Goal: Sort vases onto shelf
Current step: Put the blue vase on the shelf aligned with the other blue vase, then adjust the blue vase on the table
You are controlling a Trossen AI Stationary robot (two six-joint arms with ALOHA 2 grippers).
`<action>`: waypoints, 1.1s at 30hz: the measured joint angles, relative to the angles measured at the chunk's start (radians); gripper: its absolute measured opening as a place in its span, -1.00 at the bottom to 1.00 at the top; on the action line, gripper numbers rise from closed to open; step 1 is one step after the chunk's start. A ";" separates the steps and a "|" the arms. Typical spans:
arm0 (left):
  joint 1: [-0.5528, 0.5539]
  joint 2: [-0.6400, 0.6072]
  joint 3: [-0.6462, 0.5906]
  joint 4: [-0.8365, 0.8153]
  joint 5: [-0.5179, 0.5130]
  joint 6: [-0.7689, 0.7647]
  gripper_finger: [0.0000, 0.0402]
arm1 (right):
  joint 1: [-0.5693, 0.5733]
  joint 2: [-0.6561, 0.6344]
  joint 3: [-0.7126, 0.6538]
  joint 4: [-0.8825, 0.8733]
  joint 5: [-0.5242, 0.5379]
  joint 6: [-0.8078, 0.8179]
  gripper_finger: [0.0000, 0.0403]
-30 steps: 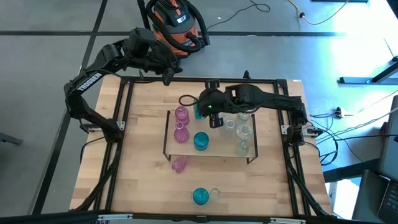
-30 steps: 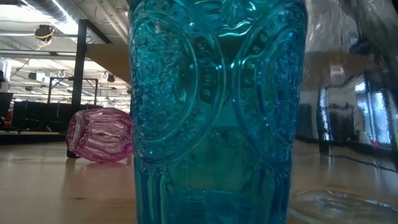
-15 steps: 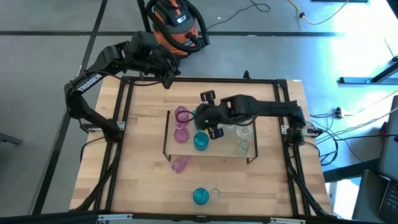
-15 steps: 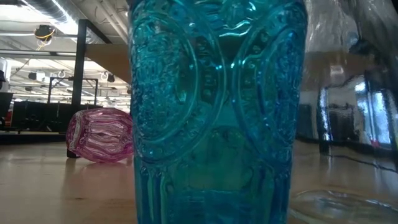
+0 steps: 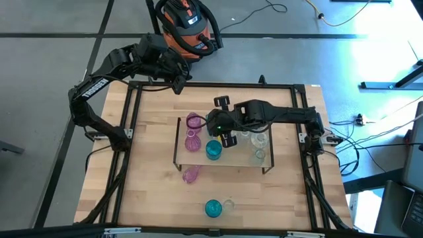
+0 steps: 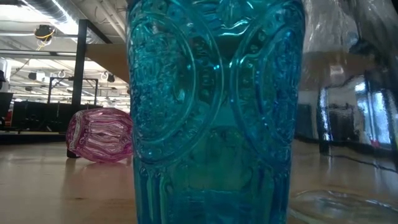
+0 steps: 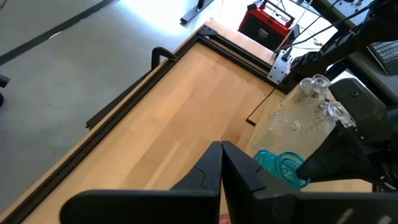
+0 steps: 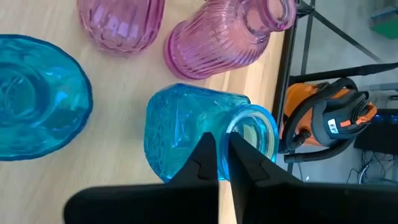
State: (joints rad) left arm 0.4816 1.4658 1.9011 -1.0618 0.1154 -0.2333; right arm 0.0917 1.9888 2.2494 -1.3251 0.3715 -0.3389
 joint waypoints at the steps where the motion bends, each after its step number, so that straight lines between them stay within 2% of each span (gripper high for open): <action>1: 0.000 0.000 0.000 0.000 0.000 0.000 -1.00 | 0.000 0.000 0.000 0.000 -0.002 0.000 -1.00; 9: 0.000 0.000 0.000 0.000 0.000 0.000 -1.00 | 0.000 0.000 0.000 0.001 -0.018 0.002 -0.93; 16: 0.000 0.000 0.000 0.000 0.000 0.000 -1.00 | -0.001 0.003 -0.002 -0.004 -0.013 0.019 -0.53; 20: 0.000 0.000 0.000 0.000 0.000 0.000 -1.00 | -0.002 -0.001 -0.002 -0.004 0.014 0.021 -0.37; 27: 0.000 0.000 0.000 0.000 0.007 0.000 -1.00 | -0.001 -0.029 0.101 -0.011 0.044 0.033 -0.35; 33: -0.018 -0.027 -0.002 -0.045 0.155 -0.053 -1.00 | -0.015 -0.156 0.095 0.056 -0.184 0.341 -0.42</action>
State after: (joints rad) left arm 0.4632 1.4389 1.8988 -1.1070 0.2708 -0.2859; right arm 0.0771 1.8332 2.3447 -1.2694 0.1878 0.0017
